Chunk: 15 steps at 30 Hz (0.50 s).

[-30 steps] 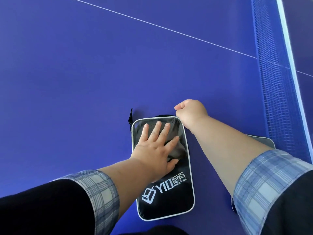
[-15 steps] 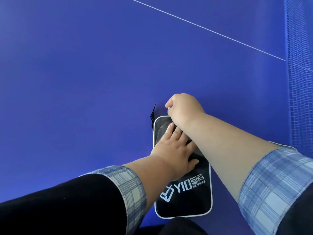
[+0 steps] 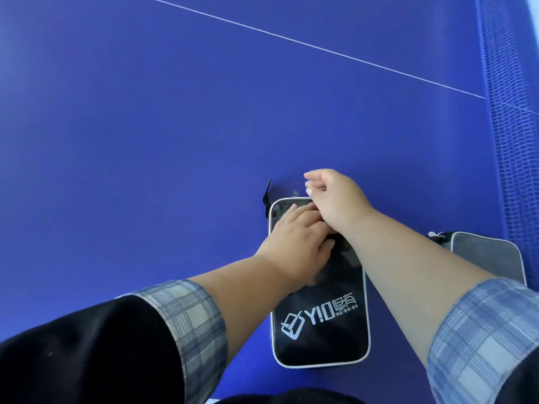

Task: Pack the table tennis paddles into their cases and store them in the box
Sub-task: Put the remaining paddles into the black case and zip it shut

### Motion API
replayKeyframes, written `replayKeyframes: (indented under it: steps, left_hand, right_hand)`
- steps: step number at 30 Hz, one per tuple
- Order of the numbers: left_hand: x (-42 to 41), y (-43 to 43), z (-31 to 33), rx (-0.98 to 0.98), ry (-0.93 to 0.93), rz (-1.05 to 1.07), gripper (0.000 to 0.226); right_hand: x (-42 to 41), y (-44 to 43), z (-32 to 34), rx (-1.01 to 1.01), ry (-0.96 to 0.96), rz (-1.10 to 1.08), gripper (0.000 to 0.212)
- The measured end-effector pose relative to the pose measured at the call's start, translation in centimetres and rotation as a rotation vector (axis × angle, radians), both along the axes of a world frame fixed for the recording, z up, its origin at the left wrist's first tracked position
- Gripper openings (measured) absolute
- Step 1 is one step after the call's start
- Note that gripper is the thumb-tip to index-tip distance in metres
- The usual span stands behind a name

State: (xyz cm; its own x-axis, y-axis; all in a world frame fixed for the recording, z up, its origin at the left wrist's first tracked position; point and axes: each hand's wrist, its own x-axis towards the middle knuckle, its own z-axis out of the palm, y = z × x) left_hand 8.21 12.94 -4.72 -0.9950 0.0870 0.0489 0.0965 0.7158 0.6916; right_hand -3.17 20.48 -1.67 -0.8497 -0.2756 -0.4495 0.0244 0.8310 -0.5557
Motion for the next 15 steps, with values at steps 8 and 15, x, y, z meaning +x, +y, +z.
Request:
replayKeyframes:
  steps: [8, 15]
  left_hand:
    - [-6.0, -8.3, 1.0, -0.096, -0.407, 0.051, 0.052]
    - [-10.2, -10.0, 1.4, -0.336, -0.543, -0.407, 0.043]
  right_hand:
    - [8.0, 2.1, -2.5, 0.373, 0.356, 0.162, 0.072]
    - [8.8, 2.3, -5.1, 0.540, 0.415, 0.232, 0.090]
